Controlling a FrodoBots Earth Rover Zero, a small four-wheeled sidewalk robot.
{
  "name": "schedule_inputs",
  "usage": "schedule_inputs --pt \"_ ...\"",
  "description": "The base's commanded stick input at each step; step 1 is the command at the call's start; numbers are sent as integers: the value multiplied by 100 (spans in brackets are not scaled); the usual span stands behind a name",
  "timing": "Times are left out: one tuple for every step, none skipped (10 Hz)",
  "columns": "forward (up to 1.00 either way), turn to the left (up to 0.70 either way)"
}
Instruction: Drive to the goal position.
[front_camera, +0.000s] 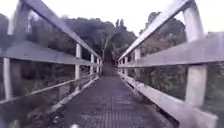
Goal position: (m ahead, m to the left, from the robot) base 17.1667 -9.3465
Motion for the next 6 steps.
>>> schedule_inputs --pt "70 0" --pt "70 0" --pt "70 29" --pt "70 24" --pt "70 1" --pt "70 0"
